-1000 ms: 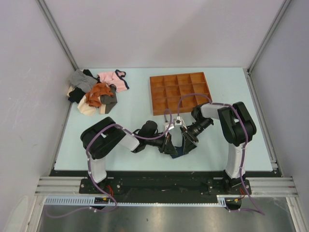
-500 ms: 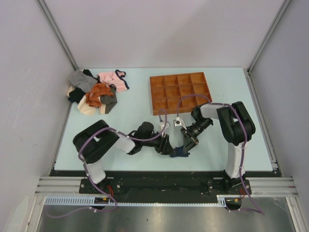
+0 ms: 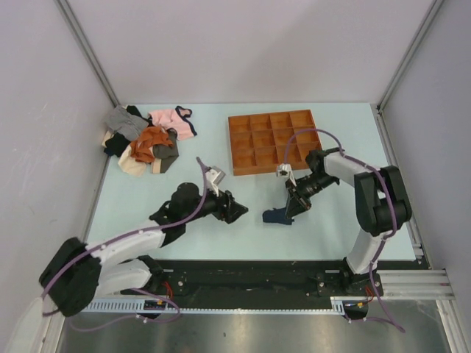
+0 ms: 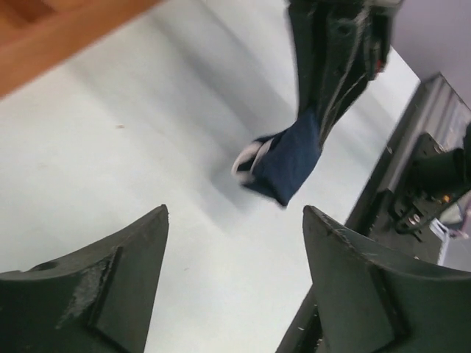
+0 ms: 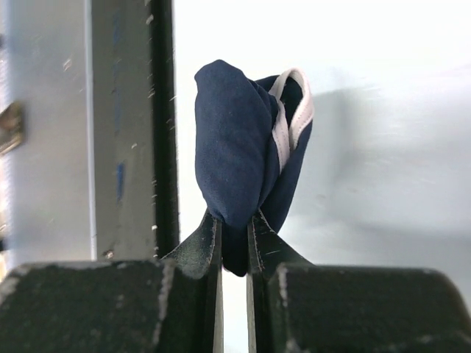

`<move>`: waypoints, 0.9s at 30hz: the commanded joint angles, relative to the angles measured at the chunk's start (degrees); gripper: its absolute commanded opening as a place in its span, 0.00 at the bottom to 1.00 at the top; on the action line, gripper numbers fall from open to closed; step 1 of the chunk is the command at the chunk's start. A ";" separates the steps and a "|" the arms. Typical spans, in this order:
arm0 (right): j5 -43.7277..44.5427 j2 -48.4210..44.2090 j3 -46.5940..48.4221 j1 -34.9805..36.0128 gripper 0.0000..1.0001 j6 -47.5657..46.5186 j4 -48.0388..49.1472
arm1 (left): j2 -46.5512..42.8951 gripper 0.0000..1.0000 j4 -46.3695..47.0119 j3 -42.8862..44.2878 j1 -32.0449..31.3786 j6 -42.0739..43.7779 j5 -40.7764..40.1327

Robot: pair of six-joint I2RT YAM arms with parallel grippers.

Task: Roll the underwear
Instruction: Pick up the underwear from the center of the board, then place the underwear in the storage box.

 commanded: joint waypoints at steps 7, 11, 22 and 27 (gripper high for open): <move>7.21 -12.92 6.32 -11.89 0.00 23.45 22.61 | -26.17 0.97 -20.36 -1.66 7.39 0.31 -11.69; 14.76 -12.40 9.58 -18.13 0.00 36.45 33.60 | -29.88 1.00 -27.82 5.01 7.57 1.68 -12.13; 34.29 -5.72 10.11 -18.85 0.00 53.09 51.20 | -32.35 1.00 -46.30 13.64 7.65 16.28 -24.53; 36.83 -2.91 10.11 -16.83 0.00 51.96 52.16 | -31.82 1.00 -45.42 13.64 7.65 16.98 -24.61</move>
